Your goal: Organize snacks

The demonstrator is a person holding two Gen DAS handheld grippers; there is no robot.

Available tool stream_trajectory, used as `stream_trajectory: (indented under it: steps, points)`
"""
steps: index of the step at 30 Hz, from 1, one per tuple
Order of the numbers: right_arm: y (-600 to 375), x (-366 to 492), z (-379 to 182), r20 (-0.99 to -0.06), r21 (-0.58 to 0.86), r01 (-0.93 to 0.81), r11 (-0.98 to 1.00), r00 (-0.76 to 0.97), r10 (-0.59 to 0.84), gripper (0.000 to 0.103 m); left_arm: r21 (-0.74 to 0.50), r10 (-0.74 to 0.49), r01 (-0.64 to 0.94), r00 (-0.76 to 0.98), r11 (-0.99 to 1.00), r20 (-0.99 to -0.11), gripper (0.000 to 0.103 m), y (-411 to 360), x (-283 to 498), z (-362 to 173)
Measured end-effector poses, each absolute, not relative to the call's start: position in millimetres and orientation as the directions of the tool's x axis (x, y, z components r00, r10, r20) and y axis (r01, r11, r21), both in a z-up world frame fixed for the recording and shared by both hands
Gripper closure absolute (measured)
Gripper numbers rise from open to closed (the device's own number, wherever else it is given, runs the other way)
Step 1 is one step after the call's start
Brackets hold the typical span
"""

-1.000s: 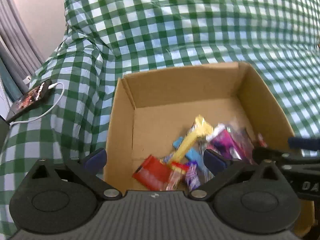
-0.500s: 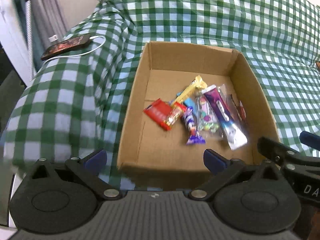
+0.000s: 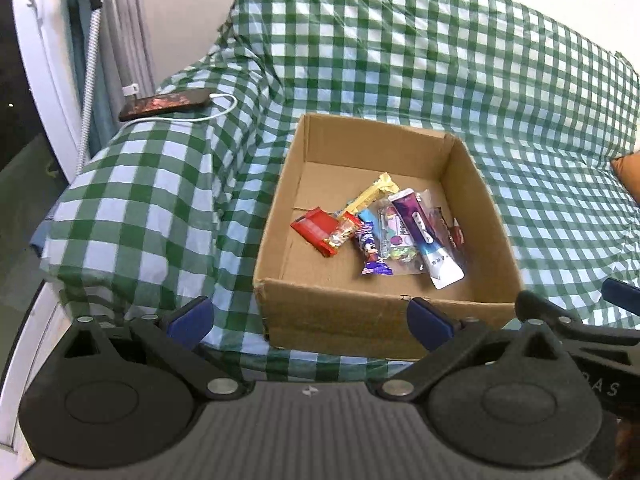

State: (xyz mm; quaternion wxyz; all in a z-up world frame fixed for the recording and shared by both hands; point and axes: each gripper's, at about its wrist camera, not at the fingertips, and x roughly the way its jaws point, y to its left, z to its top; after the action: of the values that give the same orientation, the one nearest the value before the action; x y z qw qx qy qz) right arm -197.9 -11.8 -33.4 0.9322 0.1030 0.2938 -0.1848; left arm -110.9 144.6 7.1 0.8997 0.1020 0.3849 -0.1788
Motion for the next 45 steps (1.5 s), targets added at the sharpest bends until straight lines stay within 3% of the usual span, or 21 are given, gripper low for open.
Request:
stream_trajectory:
  steps: [6,15,32,45]
  points:
    - [-0.4,-208.3,-32.7,-0.575,0.046,0.381,0.923,0.766,-0.287,0.0,0.163,-0.138,0.379,0.652,0.911,-0.746,0.0,141.0,-118.6,3.5]
    - [7.8,-219.6,-30.2,-0.558,0.029,0.366,0.93,0.778,-0.289,0.0,0.165,-0.13,0.353,0.677,0.921,-0.724,0.0,149.5,-125.0,8.1]
    - [9.1,-223.4,-31.3,-0.572,0.026,0.364,0.931,0.769,-0.285,0.0,0.126,-0.136,0.37,0.607,0.92,-0.783,0.0,149.4,-118.2,0.2]
    - [8.1,-225.8,-31.6,-0.563,0.032,0.361,0.932,0.777,-0.282,0.0,0.14,-0.116,0.35,0.619,0.926,-0.777,0.0,149.6,-121.5,1.7]
